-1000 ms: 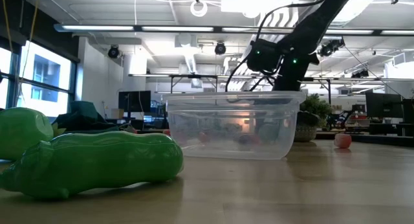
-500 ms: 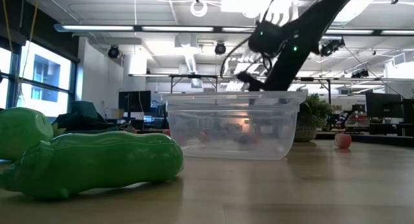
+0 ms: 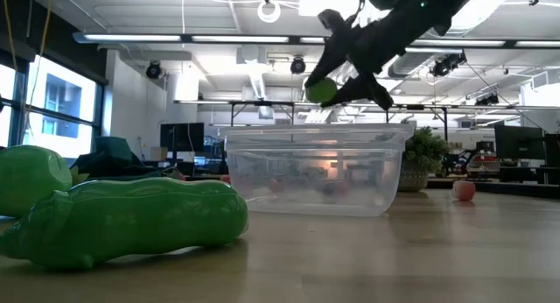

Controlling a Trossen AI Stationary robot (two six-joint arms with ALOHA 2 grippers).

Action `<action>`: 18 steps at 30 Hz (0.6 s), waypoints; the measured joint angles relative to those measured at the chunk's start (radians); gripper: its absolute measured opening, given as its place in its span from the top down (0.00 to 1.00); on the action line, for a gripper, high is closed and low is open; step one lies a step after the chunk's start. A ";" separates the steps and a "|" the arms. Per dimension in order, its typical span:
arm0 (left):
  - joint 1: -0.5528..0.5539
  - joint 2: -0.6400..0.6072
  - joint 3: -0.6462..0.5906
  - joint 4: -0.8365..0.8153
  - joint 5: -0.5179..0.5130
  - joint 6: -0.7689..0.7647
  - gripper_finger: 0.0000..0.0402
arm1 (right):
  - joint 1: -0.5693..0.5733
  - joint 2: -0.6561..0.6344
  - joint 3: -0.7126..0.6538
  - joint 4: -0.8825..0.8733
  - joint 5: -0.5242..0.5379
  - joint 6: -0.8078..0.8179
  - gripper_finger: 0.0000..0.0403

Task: Pick and placing Produce into tupperware
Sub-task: Put the green cabbage into the container

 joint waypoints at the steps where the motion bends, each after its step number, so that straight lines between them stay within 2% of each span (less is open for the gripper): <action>1: 0.000 0.000 0.000 0.000 0.000 0.000 1.00 | 0.013 -0.002 0.000 -0.002 -0.007 -0.029 0.51; 5: 0.000 0.000 0.000 0.000 0.000 0.000 1.00 | 0.059 0.008 0.043 -0.049 -0.014 -0.135 0.51; 9: 0.000 0.000 0.000 0.000 0.000 0.000 1.00 | 0.093 0.053 0.149 -0.197 -0.009 -0.221 0.51; 18: 0.000 0.000 0.000 0.000 0.000 0.000 1.00 | 0.147 0.288 0.486 -0.612 -0.030 -0.327 0.51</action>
